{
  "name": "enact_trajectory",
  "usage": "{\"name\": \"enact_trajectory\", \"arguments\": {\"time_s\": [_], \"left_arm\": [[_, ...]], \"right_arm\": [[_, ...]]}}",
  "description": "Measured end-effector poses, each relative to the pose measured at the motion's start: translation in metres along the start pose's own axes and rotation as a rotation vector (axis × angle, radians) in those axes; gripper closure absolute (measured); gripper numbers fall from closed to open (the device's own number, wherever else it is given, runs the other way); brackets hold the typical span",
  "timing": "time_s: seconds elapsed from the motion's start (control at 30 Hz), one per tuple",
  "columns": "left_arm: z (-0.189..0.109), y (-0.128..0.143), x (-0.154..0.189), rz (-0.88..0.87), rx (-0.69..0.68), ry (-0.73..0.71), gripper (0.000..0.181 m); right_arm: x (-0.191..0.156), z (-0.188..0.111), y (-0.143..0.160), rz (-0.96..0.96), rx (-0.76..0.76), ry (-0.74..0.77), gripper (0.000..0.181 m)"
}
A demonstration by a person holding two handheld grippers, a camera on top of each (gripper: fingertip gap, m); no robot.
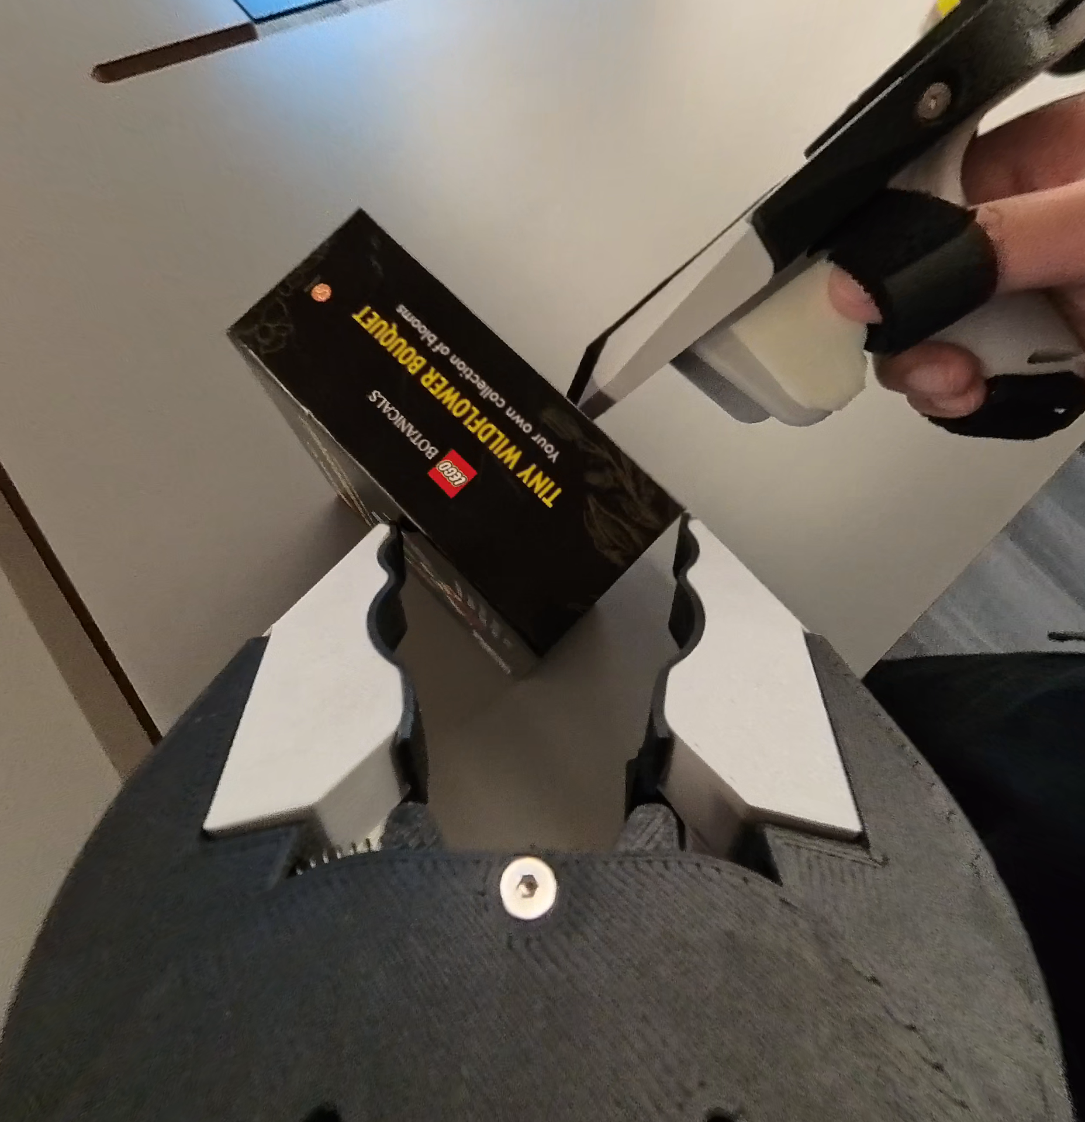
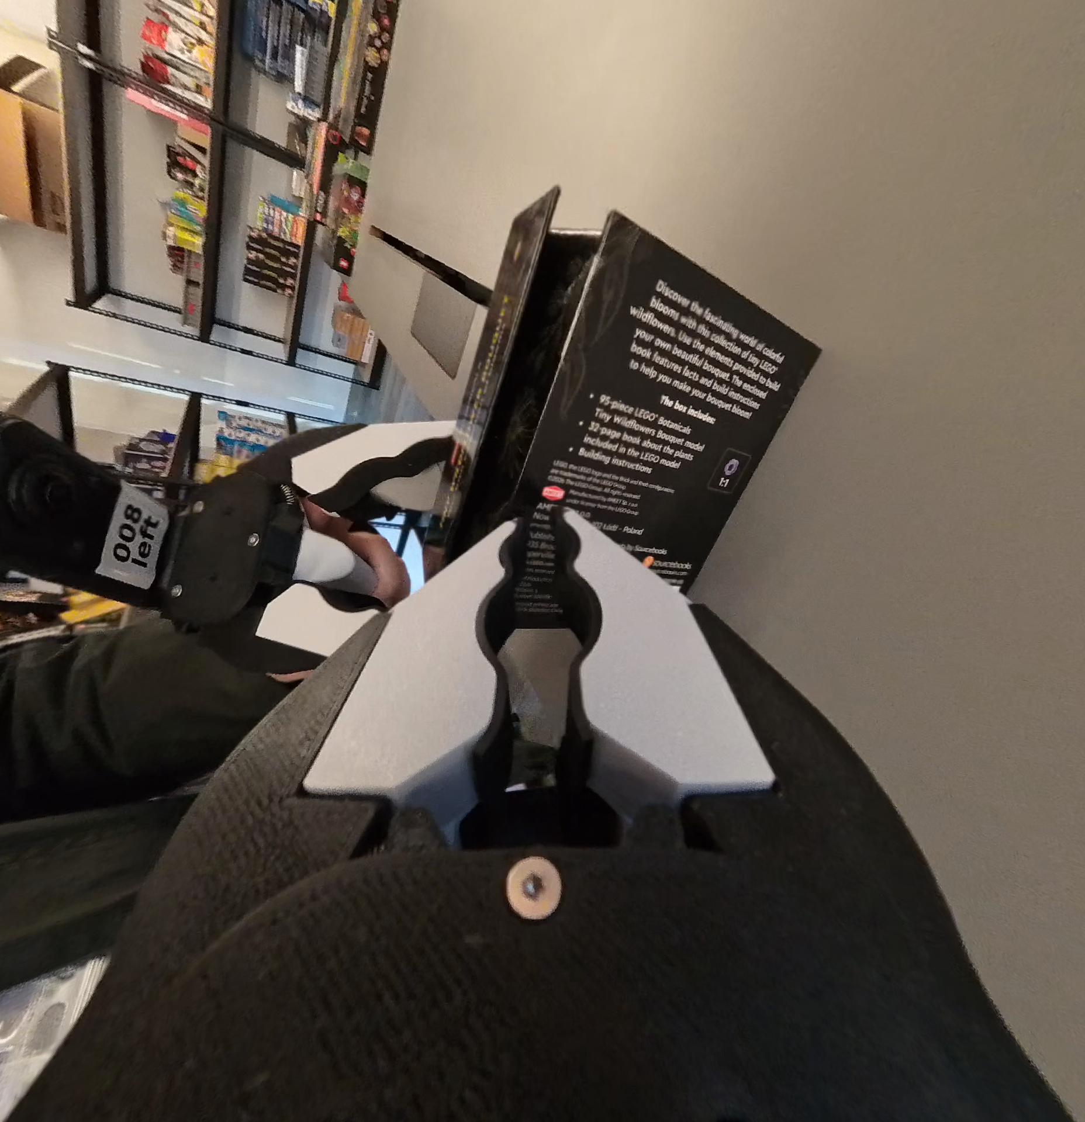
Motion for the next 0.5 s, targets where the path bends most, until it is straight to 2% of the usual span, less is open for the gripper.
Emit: {"name": "enact_trajectory", "arguments": {"time_s": [0.13, 0.2, 0.33, 0.47, 0.5], "left_arm": [[-0.002, 0.0, -0.001, -0.073, 0.036, 0.003, 0.092], [-0.003, 0.0, 0.0, -0.078, 0.045, 0.0, 0.093], [-0.002, 0.001, 0.005, -0.047, 0.043, -0.017, 0.094], [-0.001, 0.001, 0.009, -0.034, 0.043, -0.035, 0.102], [-0.001, 0.001, 0.01, -0.042, 0.042, -0.038, 0.103]], "right_arm": [[-0.001, -0.002, -0.003, -0.007, -0.015, 0.082, 0.156], [-0.004, -0.003, -0.008, 0.0, -0.002, 0.112, 0.132], [-0.003, 0.001, -0.008, -0.061, -0.074, 0.242, 0.129], [-0.01, 0.01, -0.01, -0.06, -0.071, 0.294, 0.093], [-0.013, 0.012, -0.01, -0.053, -0.076, 0.309, 0.089]]}}
Point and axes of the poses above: each gripper's, where its closed fingertips meet, z out along the fingers, y out of its underside, x = y × z across the jaws, the point moved 5 cm from there along -z, back along the fingers, and after that the axes turned 7 degrees about -y, right-handed, at the moved point
